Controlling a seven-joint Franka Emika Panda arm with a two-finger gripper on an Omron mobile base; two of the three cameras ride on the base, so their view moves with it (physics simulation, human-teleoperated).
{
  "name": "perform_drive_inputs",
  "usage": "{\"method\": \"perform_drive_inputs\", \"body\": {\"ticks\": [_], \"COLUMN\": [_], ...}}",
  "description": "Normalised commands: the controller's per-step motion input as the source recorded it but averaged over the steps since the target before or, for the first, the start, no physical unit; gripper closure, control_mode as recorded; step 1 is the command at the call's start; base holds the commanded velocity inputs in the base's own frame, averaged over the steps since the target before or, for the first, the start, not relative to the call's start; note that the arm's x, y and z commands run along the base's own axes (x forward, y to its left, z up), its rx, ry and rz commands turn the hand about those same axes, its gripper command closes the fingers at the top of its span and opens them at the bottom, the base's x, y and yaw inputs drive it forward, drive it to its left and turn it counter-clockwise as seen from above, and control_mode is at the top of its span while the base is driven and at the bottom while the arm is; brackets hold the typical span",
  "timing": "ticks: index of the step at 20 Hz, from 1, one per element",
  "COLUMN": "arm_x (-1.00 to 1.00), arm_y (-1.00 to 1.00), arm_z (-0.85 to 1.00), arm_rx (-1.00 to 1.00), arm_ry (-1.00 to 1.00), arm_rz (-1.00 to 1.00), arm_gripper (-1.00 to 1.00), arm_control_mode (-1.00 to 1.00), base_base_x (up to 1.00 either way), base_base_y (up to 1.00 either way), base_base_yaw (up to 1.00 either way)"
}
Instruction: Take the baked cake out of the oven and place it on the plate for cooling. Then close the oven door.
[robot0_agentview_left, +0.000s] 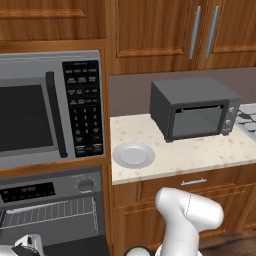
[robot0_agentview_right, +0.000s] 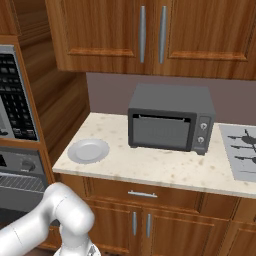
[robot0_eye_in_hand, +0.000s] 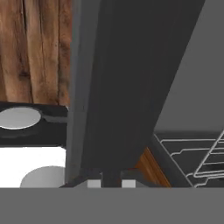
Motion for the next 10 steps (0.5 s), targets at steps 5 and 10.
{"method": "perform_drive_inputs", "body": {"ticks": [5,10], "arm_x": [-0.50,-0.42], "arm_y": [0.00,0.00], "arm_z": [0.40,0.53], "arm_rx": [0.00,-0.01], "arm_ry": [0.14,0.15], "arm_rz": [0.00,0.00], "arm_gripper": [-1.00,-1.00], "arm_control_mode": [-1.00,-1.00], "base_base_x": [0.00,0.00], "base_base_y": [0.00,0.00], "base_base_yaw": [0.00,0.00]}}
